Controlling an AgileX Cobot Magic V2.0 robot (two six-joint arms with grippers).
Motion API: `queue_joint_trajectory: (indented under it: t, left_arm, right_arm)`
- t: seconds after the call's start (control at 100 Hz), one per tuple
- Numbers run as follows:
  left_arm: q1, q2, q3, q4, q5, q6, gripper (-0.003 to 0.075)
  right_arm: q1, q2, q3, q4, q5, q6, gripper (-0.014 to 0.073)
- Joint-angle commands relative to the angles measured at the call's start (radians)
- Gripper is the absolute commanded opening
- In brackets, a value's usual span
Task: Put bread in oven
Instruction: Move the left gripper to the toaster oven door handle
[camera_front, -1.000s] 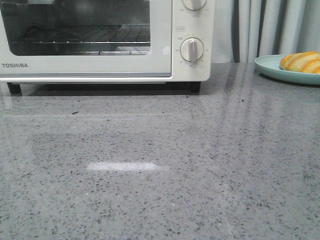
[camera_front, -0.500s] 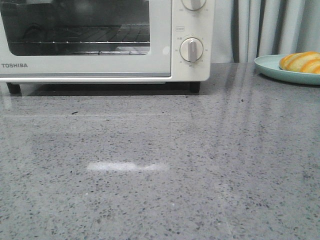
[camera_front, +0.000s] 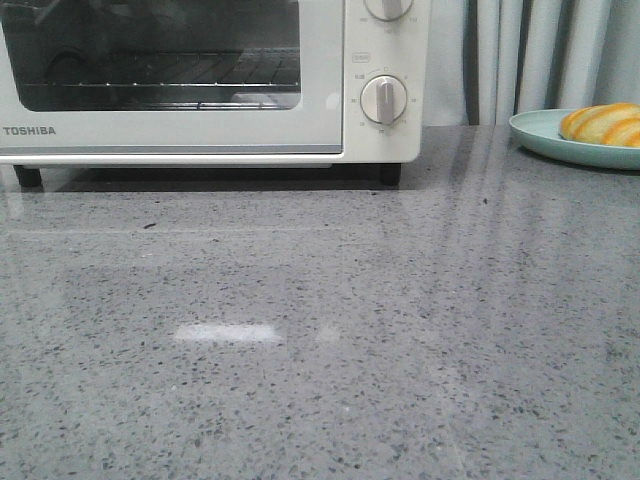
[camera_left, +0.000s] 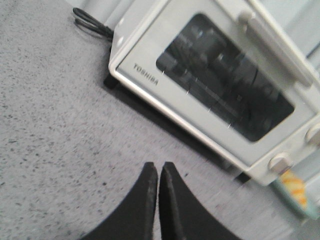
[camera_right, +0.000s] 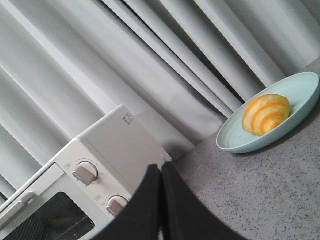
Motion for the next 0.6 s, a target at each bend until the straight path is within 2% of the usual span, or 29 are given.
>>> queue_joint_trajectory:
  t: [0.0, 0.24, 0.33, 0.48, 0.59]
  left_arm:
    - [0.002, -0.031, 0.024, -0.097, -0.087, -0.008, -0.0021]
    - [-0.002, -0.031, -0.007, -0.097, -0.140, 0.000, -0.0021]
    - [-0.008, -0.026, -0.077, -0.073, -0.087, 0.120, -0.0021]
    - [-0.010, 0.074, -0.272, 0.014, 0.082, 0.325, -0.0022]
    - [-0.010, 0.237, -0.417, 0.042, 0.142, 0.405, -0.0021]
  right_arm:
    - [0.003, -0.023, 0.011, -0.001, -0.080, -0.001, -0.0069]
    - [0.003, -0.023, -0.020, -0.001, -0.054, -0.001, -0.0069]
    - [0.003, -0.021, -0.067, -0.031, 0.009, -0.004, -0.0069]
    - [0.003, 0.017, -0.213, -0.345, 0.221, -0.004, -0.0069]
    - [0.003, 0.093, -0.306, -0.470, 0.294, -0.004, -0.0069]
